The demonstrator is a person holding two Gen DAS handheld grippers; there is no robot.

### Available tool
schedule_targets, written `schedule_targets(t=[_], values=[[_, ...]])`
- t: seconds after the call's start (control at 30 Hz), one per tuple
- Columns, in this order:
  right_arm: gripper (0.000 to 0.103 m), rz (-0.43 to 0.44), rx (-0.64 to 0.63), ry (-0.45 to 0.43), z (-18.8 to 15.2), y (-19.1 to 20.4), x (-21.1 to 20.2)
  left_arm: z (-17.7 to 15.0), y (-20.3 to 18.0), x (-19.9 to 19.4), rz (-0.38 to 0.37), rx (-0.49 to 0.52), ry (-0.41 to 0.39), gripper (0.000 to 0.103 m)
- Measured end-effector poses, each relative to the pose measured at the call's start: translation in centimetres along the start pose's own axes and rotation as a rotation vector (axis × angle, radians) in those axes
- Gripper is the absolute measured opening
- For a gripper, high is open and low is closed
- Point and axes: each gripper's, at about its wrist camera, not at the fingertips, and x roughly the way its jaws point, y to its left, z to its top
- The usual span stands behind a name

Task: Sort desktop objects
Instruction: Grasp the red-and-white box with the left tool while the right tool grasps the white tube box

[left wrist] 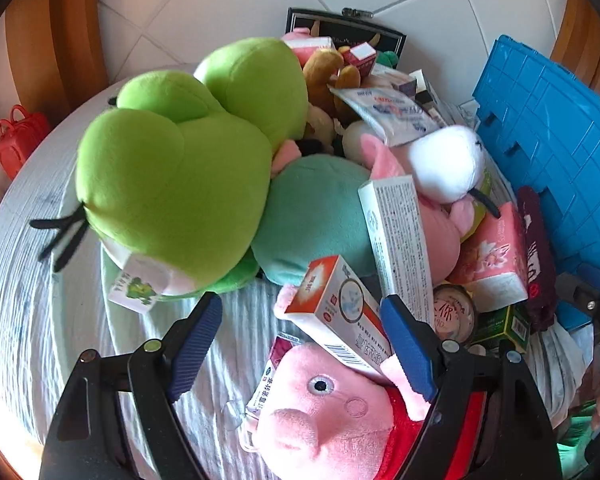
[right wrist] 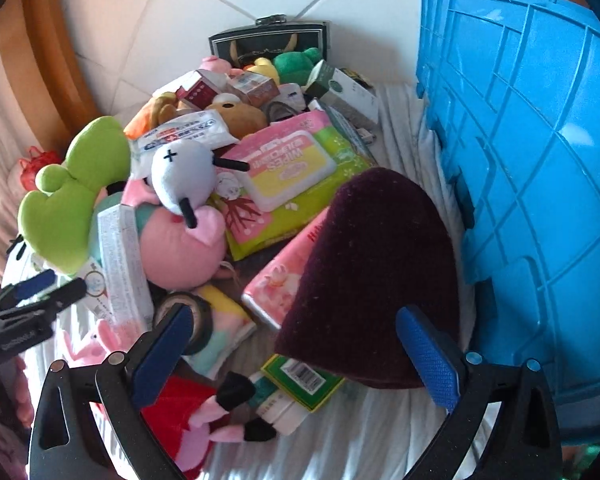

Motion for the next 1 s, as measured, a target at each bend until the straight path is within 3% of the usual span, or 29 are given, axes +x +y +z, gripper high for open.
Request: schedule_targets(t=[0.03,0.1,0.17,0.3,0.47,0.5,0.67,0.83,0.93,1.0], values=[[0.099,0.021,-0.006,0.001,0.0,0.5,0.1,-0.2,-0.3,0.9,-0.007,0.004,0.02,0.073],[0.075,0.059,-0.024,0.019,0.2,1.5,0.5,-0.7,-0.8,2.4,-0.058,0.003,0.051,0.052],[0.062,0.09,-0.039,0.045,0.5,2.6,1.3,-0.9,-1.3,2.4,-0.081,0.003,0.024,0.048],[0.058,0.168,-0.066,0.08,0.8,5.1,2.4,-0.8,-2.0,0.3,-0.091,0.068,-0.048,0.028],[0.058,0.247,-0.091,0.103,1.2,8.3,4.0,0.1,-1.6,-1.7,-0.046,0.127,-0.129,0.027],[0.053,0.262,-0.093,0.109,1.4,8.9,4.4,0.1,-1.3,-1.6,-0.049,0.121,-0.126,0.026],[0.049,0.282,-0.063,0.133,2.1,10.2,6.5,1.1,0.3,-1.1,-0.078,0.091,-0.114,0.026],[0.048,0.3,-0.052,0.136,2.1,11.3,7.5,1.4,0.9,-2.3,-0.081,0.121,-0.154,0.026],[0.037,0.289,-0.061,0.135,2.1,12.3,8.4,1.8,0.9,-2.3,-0.07,0.146,-0.162,0.026],[0.037,0.29,-0.062,0.127,2.2,12.4,8.3,2.0,1.0,-2.6,-0.08,0.152,-0.166,0.025]])
